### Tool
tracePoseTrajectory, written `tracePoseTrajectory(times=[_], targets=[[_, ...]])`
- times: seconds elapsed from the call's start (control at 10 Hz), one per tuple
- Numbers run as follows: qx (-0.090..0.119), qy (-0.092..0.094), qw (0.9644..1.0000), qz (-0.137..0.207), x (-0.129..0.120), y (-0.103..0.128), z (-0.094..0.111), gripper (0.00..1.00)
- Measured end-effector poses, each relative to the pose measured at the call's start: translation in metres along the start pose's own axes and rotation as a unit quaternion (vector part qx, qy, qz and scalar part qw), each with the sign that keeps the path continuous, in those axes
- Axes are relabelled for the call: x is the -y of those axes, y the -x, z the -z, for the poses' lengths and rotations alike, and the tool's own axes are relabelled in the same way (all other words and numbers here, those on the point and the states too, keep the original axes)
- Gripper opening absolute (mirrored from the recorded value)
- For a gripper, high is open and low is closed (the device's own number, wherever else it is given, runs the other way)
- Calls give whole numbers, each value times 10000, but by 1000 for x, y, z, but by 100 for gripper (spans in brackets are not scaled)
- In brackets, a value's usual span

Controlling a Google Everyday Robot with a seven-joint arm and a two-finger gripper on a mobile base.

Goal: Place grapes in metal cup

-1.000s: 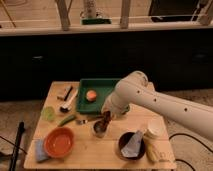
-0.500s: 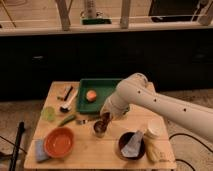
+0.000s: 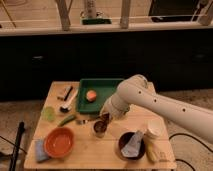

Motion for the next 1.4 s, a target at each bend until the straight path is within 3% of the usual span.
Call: tracePoseTrajectory(times=[0.6, 1.4], targets=[[94, 267, 9992, 265, 8, 15, -17, 0], [177, 801, 9961, 316, 3, 26, -37, 0]])
